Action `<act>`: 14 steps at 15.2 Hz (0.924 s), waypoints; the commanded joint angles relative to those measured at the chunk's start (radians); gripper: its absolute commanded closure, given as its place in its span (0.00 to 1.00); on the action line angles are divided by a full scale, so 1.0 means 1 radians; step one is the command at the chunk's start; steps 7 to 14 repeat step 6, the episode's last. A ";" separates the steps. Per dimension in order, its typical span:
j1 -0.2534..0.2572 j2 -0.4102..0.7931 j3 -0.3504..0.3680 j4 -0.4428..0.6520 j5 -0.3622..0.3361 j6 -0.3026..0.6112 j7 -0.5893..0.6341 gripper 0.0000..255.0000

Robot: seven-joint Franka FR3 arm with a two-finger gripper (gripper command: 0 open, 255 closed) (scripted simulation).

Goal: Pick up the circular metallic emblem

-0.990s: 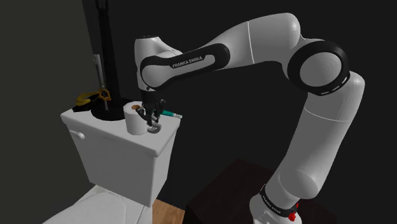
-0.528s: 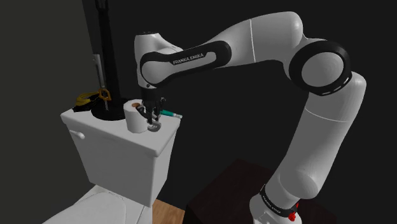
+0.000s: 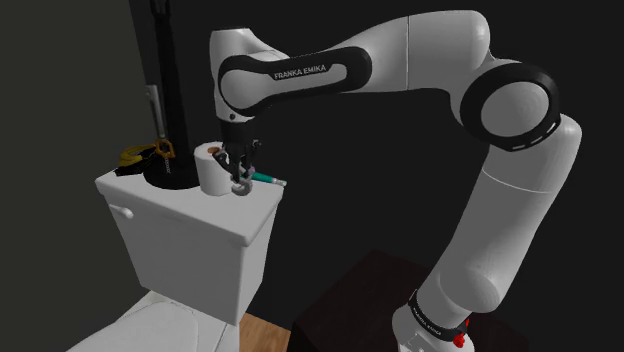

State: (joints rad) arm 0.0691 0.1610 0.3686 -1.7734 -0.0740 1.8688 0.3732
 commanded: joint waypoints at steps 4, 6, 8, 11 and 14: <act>0.001 -0.010 0.002 0.054 0.005 -0.064 -0.003 1.00; 0.001 -0.010 0.002 0.056 0.005 -0.066 -0.003 1.00; 0.001 -0.010 0.002 0.056 0.005 -0.066 -0.003 1.00; 0.001 -0.010 0.002 0.056 0.005 -0.066 -0.003 1.00; 0.001 -0.010 0.002 0.056 0.005 -0.066 -0.003 1.00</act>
